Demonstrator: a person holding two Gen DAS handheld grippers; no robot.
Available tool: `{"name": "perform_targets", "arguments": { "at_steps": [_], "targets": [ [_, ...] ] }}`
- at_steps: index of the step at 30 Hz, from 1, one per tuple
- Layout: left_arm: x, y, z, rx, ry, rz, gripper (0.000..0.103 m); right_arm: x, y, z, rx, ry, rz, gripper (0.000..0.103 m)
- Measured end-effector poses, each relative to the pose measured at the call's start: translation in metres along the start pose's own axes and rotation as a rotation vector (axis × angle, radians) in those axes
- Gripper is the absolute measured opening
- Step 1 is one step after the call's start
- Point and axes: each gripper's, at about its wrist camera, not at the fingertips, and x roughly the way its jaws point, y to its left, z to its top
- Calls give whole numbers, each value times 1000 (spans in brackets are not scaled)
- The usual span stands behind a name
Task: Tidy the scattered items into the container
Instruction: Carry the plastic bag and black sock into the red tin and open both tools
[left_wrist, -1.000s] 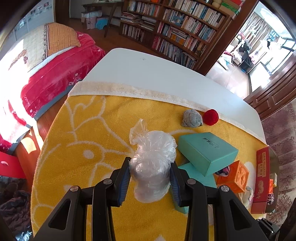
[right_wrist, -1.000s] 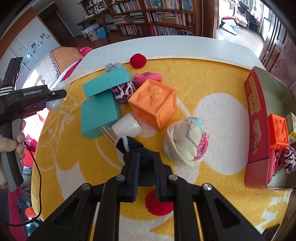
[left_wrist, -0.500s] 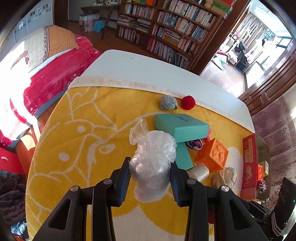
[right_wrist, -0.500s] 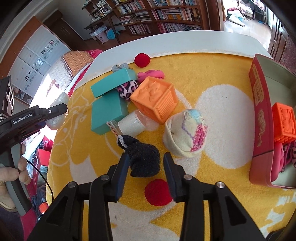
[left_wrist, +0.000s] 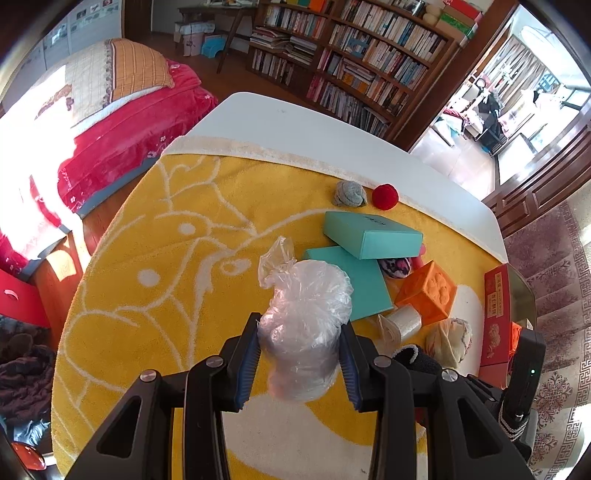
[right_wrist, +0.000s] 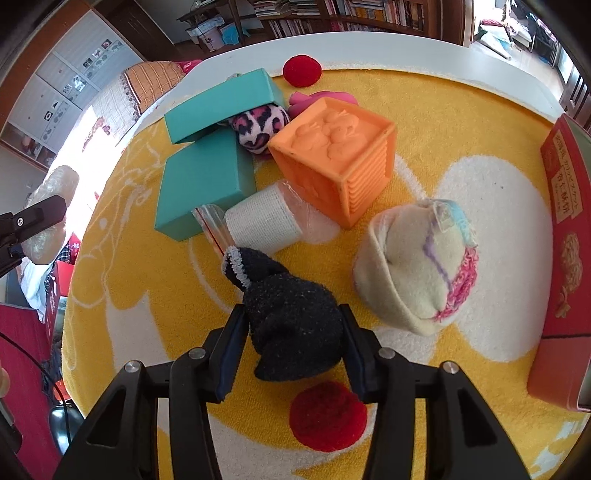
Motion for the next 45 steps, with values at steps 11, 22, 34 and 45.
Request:
{"name": "perform_targets", "arguments": {
  "at_steps": [11, 22, 34, 45],
  "targets": [
    [-1, -44, -4, 58, 4, -45, 41, -62, -15, -11, 39, -121, 31, 45],
    [6, -138, -18, 180, 27, -133, 41, -146, -92, -36, 196, -274, -8, 45],
    [17, -264, -39, 336, 47, -228, 41, -202, -195, -58, 389, -386, -109, 45],
    [31, -363, -25, 440, 11, -280, 41, -215, -230, -63, 395, -399, -138, 45]
  ]
}}
